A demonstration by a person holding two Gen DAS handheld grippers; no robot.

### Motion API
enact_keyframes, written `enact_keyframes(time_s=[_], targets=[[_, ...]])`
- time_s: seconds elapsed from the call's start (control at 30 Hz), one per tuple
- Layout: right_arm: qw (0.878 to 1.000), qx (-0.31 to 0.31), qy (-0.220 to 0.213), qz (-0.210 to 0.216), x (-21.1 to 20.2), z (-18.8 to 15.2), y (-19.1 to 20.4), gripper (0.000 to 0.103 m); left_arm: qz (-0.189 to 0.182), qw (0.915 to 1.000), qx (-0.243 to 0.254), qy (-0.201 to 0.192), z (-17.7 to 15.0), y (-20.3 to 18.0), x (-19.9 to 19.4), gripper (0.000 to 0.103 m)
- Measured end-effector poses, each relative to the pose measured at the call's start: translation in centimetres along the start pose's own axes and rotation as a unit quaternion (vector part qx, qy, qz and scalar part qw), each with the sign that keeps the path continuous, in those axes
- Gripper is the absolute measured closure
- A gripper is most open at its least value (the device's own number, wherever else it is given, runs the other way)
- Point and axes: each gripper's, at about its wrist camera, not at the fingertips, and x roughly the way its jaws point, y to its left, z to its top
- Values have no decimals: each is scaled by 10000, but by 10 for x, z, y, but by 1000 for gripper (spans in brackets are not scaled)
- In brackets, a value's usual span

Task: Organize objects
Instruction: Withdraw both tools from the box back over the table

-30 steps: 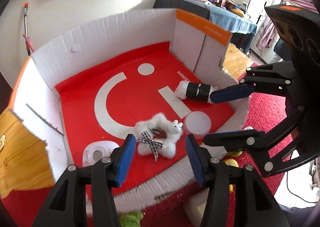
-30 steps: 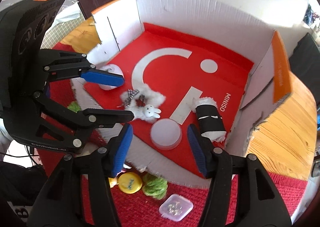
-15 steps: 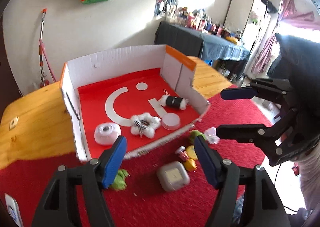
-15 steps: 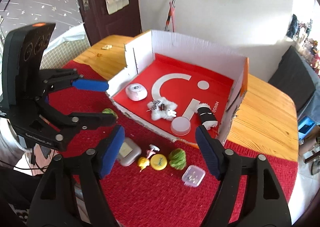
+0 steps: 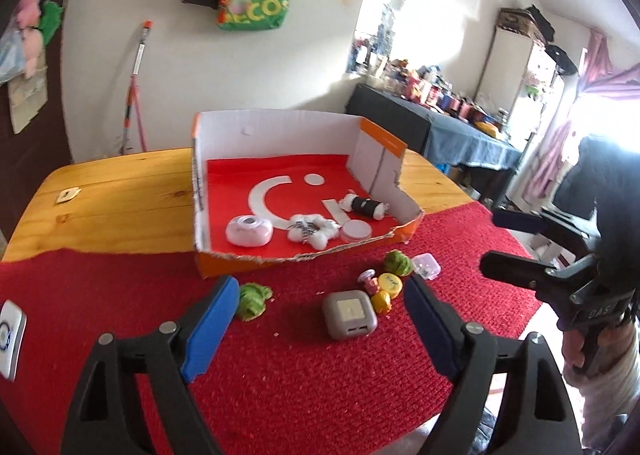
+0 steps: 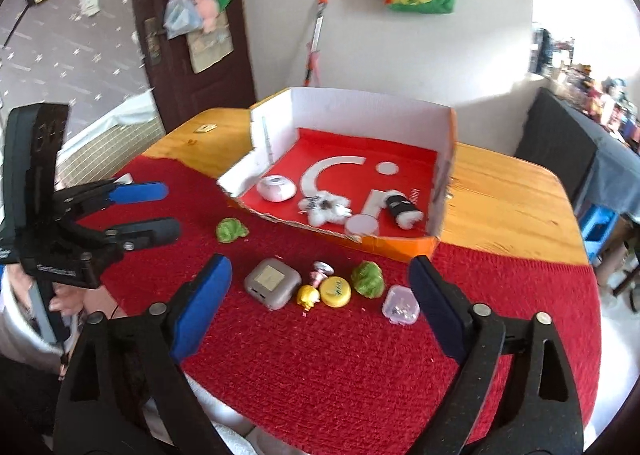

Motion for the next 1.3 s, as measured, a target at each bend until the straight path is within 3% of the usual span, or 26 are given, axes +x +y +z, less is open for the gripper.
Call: enact_keyframes(time_s=[0.2, 0.43, 0.63, 1.3], targets=[[9976, 330, -341, -500, 0, -31, -3, 7, 380, 9991, -121, -172, -23, -2, 3, 10], [9920, 781, -448, -887, 16, -57, -14, 5, 845, 9960, -302, -50, -54, 1, 26, 9], [9908, 983, -198, -913, 34, -69, -22, 5, 895, 9949, -413, 212, -66, 2, 44, 9], [9890, 1047, 140, -1038, 56, -72, -31, 5, 1104, 9925, -372, 365, -63, 9, 61, 9]])
